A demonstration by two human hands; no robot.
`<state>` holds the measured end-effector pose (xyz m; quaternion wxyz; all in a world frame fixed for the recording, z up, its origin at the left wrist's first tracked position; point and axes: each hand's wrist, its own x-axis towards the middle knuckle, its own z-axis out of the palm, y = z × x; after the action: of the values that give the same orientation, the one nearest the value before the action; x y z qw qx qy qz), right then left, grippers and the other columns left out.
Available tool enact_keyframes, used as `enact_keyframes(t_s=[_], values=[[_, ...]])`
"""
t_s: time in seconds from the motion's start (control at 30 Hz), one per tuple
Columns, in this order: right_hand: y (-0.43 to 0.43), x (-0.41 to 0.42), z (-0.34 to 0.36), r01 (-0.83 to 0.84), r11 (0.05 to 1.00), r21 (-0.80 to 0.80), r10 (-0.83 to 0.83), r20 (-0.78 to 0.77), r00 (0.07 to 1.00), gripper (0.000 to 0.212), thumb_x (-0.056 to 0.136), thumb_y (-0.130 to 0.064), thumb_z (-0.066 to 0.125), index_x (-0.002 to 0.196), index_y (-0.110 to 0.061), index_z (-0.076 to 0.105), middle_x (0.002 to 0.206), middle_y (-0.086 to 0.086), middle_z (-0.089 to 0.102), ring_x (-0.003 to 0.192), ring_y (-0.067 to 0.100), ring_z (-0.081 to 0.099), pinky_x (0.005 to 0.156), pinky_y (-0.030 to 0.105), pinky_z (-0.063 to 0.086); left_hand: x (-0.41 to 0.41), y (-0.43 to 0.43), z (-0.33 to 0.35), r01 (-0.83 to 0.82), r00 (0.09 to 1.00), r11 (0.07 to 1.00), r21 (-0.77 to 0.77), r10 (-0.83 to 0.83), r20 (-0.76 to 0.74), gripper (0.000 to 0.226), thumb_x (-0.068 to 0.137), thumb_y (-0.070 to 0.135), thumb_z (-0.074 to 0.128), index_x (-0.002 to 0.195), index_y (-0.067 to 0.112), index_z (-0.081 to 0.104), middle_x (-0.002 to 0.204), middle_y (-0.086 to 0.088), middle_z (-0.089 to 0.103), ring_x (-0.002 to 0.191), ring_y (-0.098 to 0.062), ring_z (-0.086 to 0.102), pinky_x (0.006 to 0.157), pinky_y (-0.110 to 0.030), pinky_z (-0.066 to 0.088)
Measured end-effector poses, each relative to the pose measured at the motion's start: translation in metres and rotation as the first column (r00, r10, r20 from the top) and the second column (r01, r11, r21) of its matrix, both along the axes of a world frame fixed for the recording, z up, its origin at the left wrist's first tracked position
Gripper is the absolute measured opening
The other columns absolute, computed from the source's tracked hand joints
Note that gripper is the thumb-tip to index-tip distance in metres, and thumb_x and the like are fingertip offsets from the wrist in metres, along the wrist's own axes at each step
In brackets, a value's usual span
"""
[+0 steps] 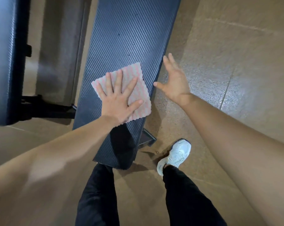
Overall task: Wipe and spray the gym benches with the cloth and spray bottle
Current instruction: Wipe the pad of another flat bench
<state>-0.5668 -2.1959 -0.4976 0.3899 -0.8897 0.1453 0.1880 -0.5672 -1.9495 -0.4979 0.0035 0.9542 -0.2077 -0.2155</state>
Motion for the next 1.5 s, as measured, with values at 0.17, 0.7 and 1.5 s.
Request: enact_keyframes(t_s=[0.17, 0.7, 1.5], values=[[-0.012, 0.019, 0.012, -0.136, 0.975, -0.174, 0.129, -0.051, 0.99, 0.125, 0.073, -0.055, 0.083, 0.163, -0.025, 0.002, 0.17, -0.011, -0.009, 0.157, 0.03, 0.007, 0.121, 0.056, 0.029, 0.041, 0.005, 0.003, -0.402, 0.916, 0.916, 0.007, 0.402, -0.002, 0.078, 0.094, 0.082, 0.027, 0.157, 0.055, -0.009, 0.171, -0.003, -0.019, 0.155, -0.04, -0.021, 0.115, -0.076, -0.008], [-0.03, 0.051, 0.023, -0.428, 0.872, -0.238, 0.371, -0.251, 0.894, 0.118, 0.071, -0.074, 0.072, 0.158, -0.046, -0.002, 0.167, -0.023, -0.014, 0.14, 0.03, 0.045, 0.114, 0.07, 0.02, 0.076, -0.084, -0.003, -0.397, 0.918, 0.911, -0.109, 0.395, -0.044, 0.093, 0.087, 0.087, 0.032, 0.16, 0.047, -0.007, 0.17, -0.013, -0.019, 0.152, -0.046, -0.023, 0.114, -0.075, -0.014], [-0.124, 0.153, 0.067, -0.31, 0.942, -0.129, 0.295, -0.124, 0.947, 0.06, 0.092, -0.028, 0.071, 0.148, -0.019, 0.051, 0.158, 0.001, 0.044, 0.142, 0.025, 0.04, 0.114, 0.042, 0.039, 0.13, -0.161, 0.006, -0.058, 0.996, 0.998, -0.007, 0.057, -0.076, 0.076, 0.101, 0.072, 0.012, 0.164, 0.032, -0.003, 0.172, -0.012, -0.006, 0.157, -0.043, -0.01, 0.115, -0.076, 0.007]])
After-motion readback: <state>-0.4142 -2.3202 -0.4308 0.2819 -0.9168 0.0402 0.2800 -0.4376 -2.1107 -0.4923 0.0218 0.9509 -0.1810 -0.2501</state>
